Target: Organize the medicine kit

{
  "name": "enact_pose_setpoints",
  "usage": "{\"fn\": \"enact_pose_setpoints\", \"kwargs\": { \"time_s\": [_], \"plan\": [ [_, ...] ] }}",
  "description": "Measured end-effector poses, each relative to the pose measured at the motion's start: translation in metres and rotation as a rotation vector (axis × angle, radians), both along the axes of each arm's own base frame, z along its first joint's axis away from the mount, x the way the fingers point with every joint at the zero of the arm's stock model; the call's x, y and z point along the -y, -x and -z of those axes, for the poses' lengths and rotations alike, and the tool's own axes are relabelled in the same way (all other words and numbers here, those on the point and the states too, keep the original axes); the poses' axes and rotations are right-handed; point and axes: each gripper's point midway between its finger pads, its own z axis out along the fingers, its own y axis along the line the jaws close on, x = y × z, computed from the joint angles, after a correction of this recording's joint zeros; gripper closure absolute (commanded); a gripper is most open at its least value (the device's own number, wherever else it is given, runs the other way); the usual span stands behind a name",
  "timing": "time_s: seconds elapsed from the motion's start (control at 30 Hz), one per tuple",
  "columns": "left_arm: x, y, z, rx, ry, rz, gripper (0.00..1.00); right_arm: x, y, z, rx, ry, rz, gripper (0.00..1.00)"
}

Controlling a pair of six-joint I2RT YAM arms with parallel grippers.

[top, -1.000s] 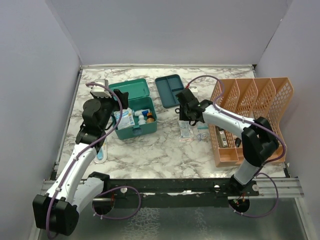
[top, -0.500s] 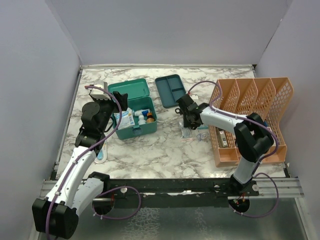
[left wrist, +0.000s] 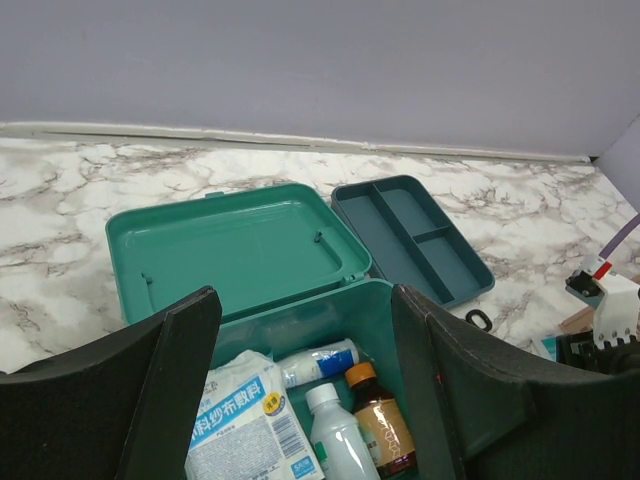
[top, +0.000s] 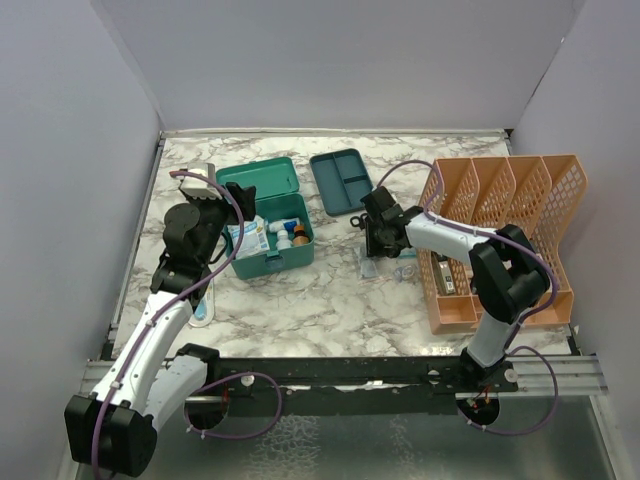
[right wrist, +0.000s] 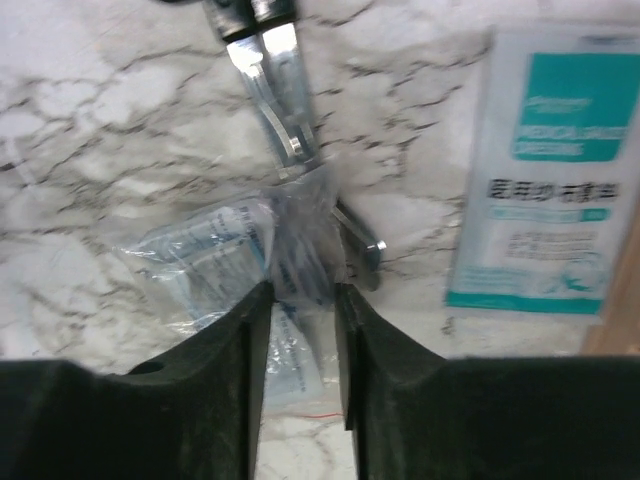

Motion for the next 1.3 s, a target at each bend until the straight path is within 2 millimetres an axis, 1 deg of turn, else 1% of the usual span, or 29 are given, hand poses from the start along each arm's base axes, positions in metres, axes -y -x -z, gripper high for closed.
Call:
{"fn": "enact_pose_setpoints", "kwargs": {
  "time_s": [0.1,0.23,0.33,0.47,0.63,0.83,0.9,0.97,1.07,1.1,1.23,1.3],
  "plan": [
    [0.000,-0.001,0.001,-0.002,0.002,0.000,0.28,-0.013,0.006,0.000,-0.036,-0.069,-0.021,0.74],
    [0.000,-0.001,0.001,-0.002,0.003,0.000,0.28,-0.021,0.010,-0.003,-0.059,-0.122,-0.020,0.67],
    [0.001,-0.002,0.001,-0.003,0.003,0.000,0.28,-0.022,0.010,-0.006,-0.055,-0.126,-0.019,0.64],
    [0.001,-0.002,0.002,-0.005,0.003,0.000,0.28,-0.022,0.009,-0.007,-0.052,-0.123,-0.025,0.64],
    [0.001,-0.002,0.002,-0.004,0.003,0.000,0.28,-0.021,0.008,-0.007,-0.047,-0.111,-0.046,0.67],
    [0.001,-0.002,0.002,-0.004,0.003,0.000,0.28,-0.020,0.009,-0.002,-0.055,-0.098,-0.061,0.72],
    [0.001,-0.002,0.002,-0.004,0.003,0.000,0.28,-0.022,0.009,0.002,-0.064,-0.105,-0.073,0.76],
    [0.001,-0.002,0.002,-0.004,0.003,0.000,0.28,-0.026,0.010,0.002,-0.072,-0.125,-0.086,0.83],
    [0.001,-0.002,0.002,-0.005,0.003,0.000,0.28,-0.032,0.011,0.001,-0.078,-0.157,-0.105,0.96],
    [0.001,-0.002,0.002,-0.004,0.003,0.000,0.28,-0.034,0.011,0.000,-0.076,-0.163,-0.110,0.99],
    [0.001,-0.002,0.002,-0.004,0.003,0.000,0.28,-0.037,0.010,-0.005,-0.065,-0.182,-0.121,0.99],
    [0.001,-0.002,0.002,-0.004,0.003,0.000,0.28,-0.039,0.008,-0.013,-0.047,-0.196,-0.128,0.99]
  ]
}}
